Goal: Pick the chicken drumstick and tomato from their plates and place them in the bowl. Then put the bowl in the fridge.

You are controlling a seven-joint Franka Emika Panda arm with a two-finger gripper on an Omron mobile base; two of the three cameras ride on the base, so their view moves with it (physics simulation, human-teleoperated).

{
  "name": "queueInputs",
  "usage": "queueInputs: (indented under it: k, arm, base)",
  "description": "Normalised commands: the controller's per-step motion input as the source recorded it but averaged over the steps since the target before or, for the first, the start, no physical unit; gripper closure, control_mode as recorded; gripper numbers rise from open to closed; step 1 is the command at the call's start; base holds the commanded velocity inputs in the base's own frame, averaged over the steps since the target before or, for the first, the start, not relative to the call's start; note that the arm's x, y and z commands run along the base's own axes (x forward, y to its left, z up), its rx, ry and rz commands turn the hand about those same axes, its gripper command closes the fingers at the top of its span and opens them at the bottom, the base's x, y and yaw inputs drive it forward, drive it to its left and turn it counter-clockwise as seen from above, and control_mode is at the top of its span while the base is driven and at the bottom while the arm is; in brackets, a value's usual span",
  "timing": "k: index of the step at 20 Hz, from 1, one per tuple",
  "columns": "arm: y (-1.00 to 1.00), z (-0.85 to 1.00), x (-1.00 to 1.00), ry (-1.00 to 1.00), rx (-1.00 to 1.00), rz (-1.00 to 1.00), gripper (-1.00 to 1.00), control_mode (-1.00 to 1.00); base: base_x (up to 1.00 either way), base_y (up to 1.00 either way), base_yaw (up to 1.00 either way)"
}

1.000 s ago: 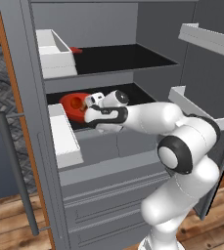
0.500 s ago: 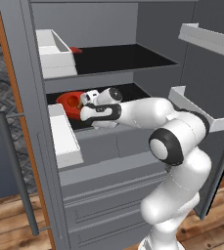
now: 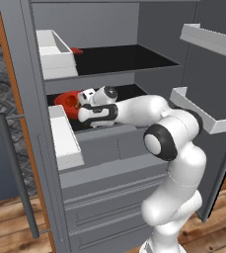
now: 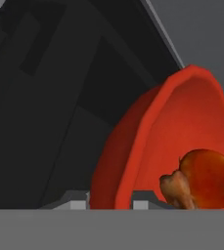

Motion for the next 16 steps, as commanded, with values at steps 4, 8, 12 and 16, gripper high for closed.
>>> queueInputs:
  k: [4, 8, 12, 16]
  arm:
    - [0.04, -0.01, 0.19, 0.0, 0.0, 0.0, 1.0, -1.0]
    - [0.04, 0.0, 0.12, -0.01, 0.0, 0.0, -1.0, -1.0]
    - [0.0, 0.0, 0.01, -0.07, 0.0, 0.0, -1.0, -1.0]
    - [-0.01, 0.02, 0.0, -0.1, 0.0, 0.0, -1.0, -1.0]
  base:
    - [0.0, 0.0, 0.0]
    - [0.0, 0.0, 0.0]
    - [0.0, 0.0, 0.0]
    - [0.0, 0.0, 0.0]
